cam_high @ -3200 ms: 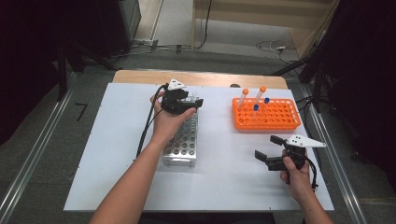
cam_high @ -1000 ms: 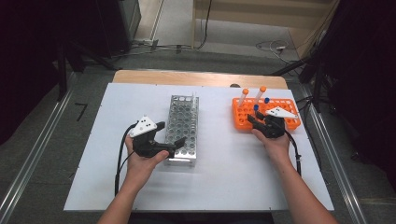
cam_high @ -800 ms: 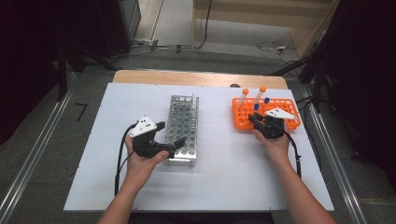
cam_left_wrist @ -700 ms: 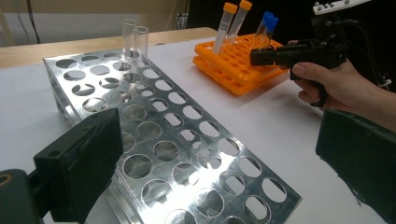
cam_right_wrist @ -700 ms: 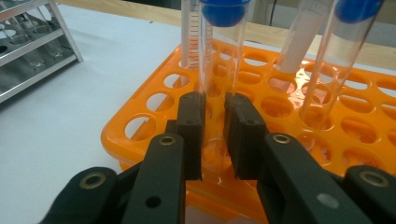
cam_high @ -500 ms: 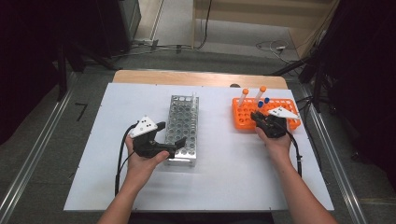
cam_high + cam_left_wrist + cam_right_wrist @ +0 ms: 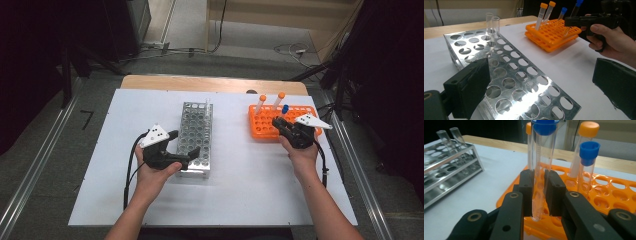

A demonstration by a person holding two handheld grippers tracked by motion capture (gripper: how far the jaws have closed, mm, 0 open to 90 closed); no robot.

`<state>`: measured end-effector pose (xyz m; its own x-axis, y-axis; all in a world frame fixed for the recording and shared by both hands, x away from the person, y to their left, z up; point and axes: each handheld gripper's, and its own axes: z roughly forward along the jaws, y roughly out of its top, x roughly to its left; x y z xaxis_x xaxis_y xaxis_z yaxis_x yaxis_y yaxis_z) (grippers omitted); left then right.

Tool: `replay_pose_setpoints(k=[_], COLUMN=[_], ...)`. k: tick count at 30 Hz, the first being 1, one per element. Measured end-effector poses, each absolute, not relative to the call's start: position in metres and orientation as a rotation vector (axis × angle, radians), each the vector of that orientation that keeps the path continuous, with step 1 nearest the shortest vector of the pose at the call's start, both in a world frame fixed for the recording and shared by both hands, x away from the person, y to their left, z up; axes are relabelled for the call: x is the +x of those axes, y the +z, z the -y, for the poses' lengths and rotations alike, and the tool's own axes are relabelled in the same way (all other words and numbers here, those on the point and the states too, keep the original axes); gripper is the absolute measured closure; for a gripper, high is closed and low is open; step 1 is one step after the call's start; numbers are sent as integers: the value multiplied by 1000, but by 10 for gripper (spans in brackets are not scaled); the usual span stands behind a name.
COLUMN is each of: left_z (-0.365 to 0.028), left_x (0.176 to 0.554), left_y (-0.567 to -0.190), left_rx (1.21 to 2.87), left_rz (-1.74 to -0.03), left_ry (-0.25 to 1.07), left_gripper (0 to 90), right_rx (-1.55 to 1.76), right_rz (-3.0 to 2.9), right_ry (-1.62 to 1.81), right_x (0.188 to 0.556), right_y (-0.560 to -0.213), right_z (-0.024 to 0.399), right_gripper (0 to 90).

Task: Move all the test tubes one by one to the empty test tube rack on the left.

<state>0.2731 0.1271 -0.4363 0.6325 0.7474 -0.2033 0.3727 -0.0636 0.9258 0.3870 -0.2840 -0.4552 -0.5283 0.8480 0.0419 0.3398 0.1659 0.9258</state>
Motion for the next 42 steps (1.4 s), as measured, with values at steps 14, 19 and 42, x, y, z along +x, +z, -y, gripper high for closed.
replay_pose_setpoints(k=[14,19,42], left_z=[-125,-123,-107], left_x=[271,271,262], left_y=[-434,-433,-423], left_rx=[1673,1671,1681], left_rz=[-914,-907,-836], left_ry=[387,364,325], left_gripper=[15,15,15], right_rx=[1052,1020,937], right_rz=[-2013,-2045,-2180], right_ry=[1394,1394,1465], right_x=[355,341,273], right_y=[-444,-447,-445], right_z=[273,268,242], right_gripper=[746,745,746])
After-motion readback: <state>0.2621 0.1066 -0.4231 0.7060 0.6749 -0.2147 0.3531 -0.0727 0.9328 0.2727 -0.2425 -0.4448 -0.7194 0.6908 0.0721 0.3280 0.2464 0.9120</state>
